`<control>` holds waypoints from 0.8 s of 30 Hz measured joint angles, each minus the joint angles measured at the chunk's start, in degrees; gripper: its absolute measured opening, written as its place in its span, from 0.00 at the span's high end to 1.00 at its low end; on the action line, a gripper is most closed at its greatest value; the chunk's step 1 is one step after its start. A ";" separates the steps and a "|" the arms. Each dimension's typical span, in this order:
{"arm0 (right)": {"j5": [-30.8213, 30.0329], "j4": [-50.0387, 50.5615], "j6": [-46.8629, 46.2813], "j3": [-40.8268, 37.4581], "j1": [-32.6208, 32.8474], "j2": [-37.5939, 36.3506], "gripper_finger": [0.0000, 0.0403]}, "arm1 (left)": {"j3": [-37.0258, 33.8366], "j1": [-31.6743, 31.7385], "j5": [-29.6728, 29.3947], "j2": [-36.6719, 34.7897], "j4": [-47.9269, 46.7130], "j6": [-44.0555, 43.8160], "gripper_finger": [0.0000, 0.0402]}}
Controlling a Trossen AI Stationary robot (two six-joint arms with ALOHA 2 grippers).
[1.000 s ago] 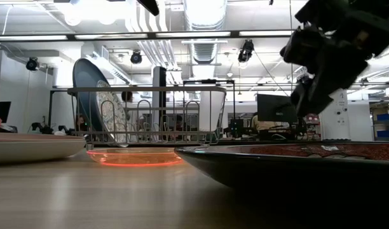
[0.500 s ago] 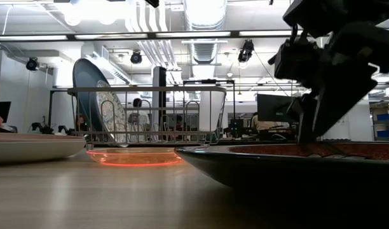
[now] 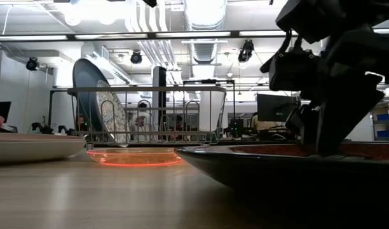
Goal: Sort dishes
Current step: Put the red plate in the dishwasher rack
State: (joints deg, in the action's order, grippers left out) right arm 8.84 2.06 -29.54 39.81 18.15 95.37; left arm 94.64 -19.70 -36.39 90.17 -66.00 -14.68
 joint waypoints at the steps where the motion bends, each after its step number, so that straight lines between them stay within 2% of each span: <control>1: 0.00 -0.02 -0.20 0.02 0.00 0.11 0.51 | -0.20 -0.03 0.01 0.00 -0.06 -0.24 0.64; 5: -1.31 -0.04 -0.38 0.02 0.23 0.17 0.51 | -1.36 -0.18 0.01 0.00 0.00 -1.47 0.64; 8: -3.80 0.11 -0.11 -0.15 0.79 0.24 0.56 | -2.90 -0.20 0.01 0.00 0.01 -2.54 0.64; 11: -3.93 -0.02 0.19 -0.28 0.76 0.54 0.65 | -4.54 -0.27 0.01 0.00 0.15 -4.08 0.64; 19: -3.97 -1.13 -0.18 -0.22 0.67 0.47 0.96 | -8.22 -0.40 -0.27 0.00 3.72 -5.99 0.64; 24: -4.41 -1.70 0.30 -0.44 0.72 -0.43 0.97 | -8.80 -0.40 -0.58 0.00 6.32 -6.03 0.64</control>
State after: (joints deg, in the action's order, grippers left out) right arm 4.43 0.36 -29.24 39.38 18.87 94.94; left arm 85.84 -20.10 -36.97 90.17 -59.69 -20.71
